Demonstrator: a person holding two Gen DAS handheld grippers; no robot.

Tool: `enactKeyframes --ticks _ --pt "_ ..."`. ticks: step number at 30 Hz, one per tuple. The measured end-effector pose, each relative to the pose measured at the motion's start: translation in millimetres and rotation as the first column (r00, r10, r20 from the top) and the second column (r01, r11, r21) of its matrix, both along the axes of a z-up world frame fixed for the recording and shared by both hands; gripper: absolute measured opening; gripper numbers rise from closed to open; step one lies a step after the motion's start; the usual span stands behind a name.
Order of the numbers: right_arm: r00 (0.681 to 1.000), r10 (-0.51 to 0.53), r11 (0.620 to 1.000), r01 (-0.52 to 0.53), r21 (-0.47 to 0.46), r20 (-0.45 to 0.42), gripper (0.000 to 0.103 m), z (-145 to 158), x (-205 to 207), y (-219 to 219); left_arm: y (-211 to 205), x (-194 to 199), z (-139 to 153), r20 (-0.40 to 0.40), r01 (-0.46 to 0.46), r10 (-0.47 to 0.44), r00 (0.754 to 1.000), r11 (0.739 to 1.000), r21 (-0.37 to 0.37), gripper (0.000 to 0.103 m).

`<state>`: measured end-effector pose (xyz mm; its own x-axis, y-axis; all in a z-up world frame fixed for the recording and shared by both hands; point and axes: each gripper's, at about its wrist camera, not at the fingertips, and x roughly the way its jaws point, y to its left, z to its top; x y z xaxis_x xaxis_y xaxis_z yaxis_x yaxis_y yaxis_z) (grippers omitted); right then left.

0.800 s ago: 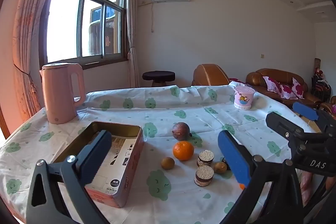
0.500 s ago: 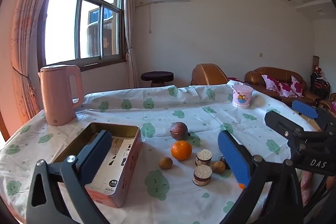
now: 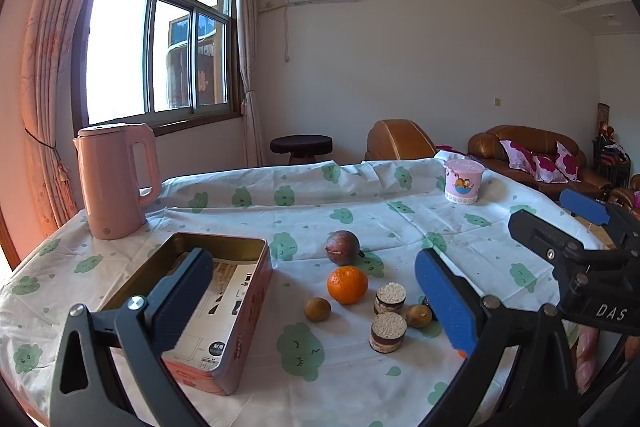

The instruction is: Organize fruits

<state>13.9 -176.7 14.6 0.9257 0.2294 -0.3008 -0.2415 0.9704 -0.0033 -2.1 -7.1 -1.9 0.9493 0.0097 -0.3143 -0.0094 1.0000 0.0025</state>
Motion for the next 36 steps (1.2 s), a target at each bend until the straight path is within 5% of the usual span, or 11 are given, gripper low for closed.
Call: enactKeyframes --ticks 36 --pt "0.999 0.023 1.000 -0.023 -0.012 -0.023 0.102 -7.3 0.4 9.6 1.7 -1.2 -3.4 -0.002 -0.003 0.003 1.000 1.000 -0.001 0.103"
